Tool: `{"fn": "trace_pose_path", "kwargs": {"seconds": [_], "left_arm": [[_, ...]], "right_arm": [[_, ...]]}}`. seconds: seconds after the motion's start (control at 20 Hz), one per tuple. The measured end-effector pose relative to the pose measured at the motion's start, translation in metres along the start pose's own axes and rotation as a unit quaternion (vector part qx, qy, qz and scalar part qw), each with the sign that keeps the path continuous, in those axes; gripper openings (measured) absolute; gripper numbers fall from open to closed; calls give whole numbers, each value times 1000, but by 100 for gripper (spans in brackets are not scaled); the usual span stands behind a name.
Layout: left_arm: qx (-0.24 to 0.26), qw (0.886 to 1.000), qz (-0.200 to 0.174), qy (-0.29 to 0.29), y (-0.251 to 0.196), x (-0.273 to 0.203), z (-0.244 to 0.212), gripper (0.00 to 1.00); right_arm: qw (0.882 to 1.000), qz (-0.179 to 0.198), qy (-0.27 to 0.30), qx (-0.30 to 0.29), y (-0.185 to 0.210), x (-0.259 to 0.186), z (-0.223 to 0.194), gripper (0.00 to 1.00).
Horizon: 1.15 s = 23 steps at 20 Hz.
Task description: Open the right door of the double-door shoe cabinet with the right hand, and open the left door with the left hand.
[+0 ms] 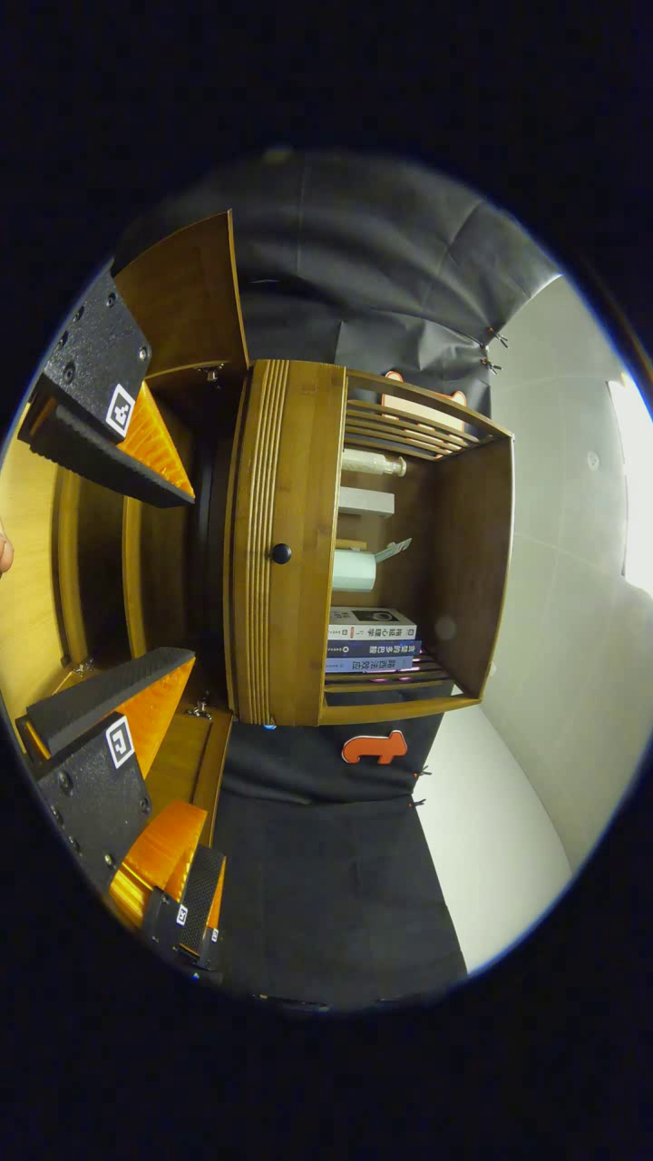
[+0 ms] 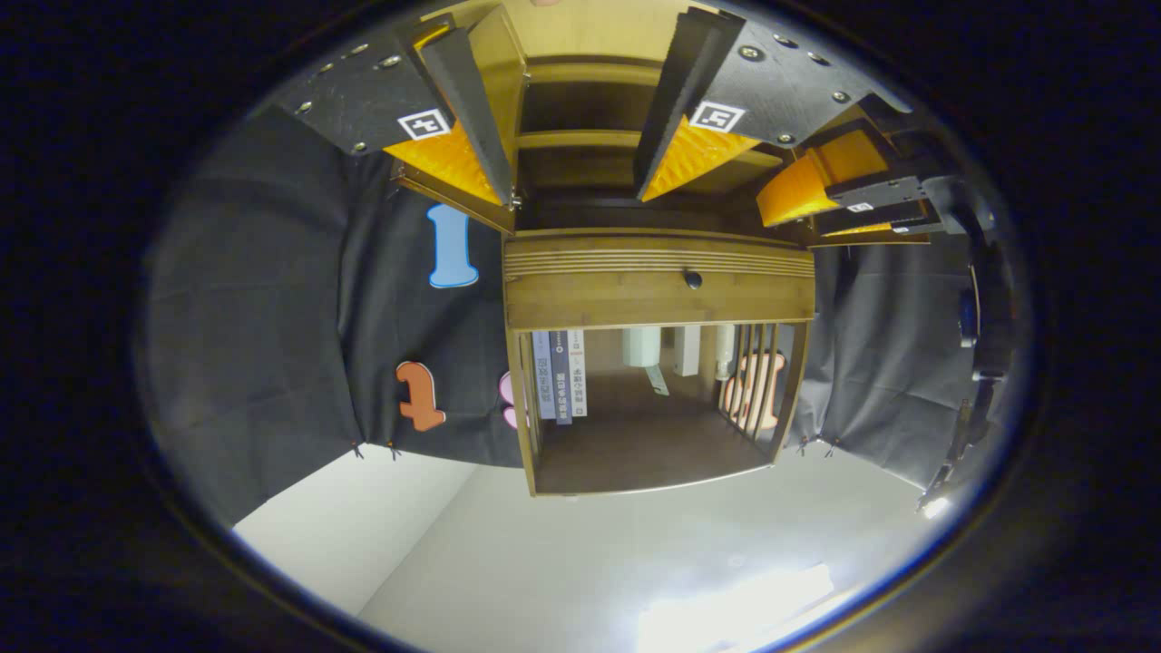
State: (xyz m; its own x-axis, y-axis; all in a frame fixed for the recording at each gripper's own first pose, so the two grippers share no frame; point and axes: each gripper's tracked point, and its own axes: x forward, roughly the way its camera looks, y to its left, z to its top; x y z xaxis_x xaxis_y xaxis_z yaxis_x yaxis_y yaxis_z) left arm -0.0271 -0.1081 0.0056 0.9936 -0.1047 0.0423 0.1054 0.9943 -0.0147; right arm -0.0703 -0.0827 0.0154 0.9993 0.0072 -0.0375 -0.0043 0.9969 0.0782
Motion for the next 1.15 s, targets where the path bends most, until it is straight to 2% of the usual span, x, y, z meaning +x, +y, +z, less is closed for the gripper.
{"fn": "trace_pose_path", "kwargs": {"seconds": [0.1, 0.2, 0.25, 0.3, 0.7, 0.8, 0.9, 0.95, 1.0, 1.15], "left_arm": [[0, 1000, -2, -2, -4, 2, 1, 99], [3, 1000, -2, -3, -7, 3, 1, 92], [5, 1000, -1, -2, -8, 3, 0, 95], [7, 1000, 0, -2, -8, 4, 0, 92], [8, 1000, 9, 0, -7, 11, -4, 92], [8, 1000, 9, 1, -8, 12, -4, 96], [9, 1000, 7, 1, -10, 13, -5, 92], [9, 1000, 6, 1, -11, 13, -5, 96], [10, 1000, 6, 1, -11, 14, -4, 92], [11, 1000, 6, -2, -13, 14, -2, 92]], "right_arm": [[1000, -5, 3, 0, -7, 1, -4, 81], [1000, -7, 5, 2, -12, 3, -6, 81], [1000, -6, 6, 4, -13, 4, -7, 81], [1000, -5, 8, 5, -13, 6, -9, 81], [1000, 1, 5, -5, -16, 14, -13, 81], [1000, 1, 4, -6, -17, 15, -13, 81], [1000, 1, 3, -6, -17, 16, -14, 81], [1000, 1, 2, -5, -18, 16, -13, 81], [1000, 1, 1, -4, -19, 17, -13, 73], [1000, 0, 0, -3, -21, 16, -13, 73]]}}
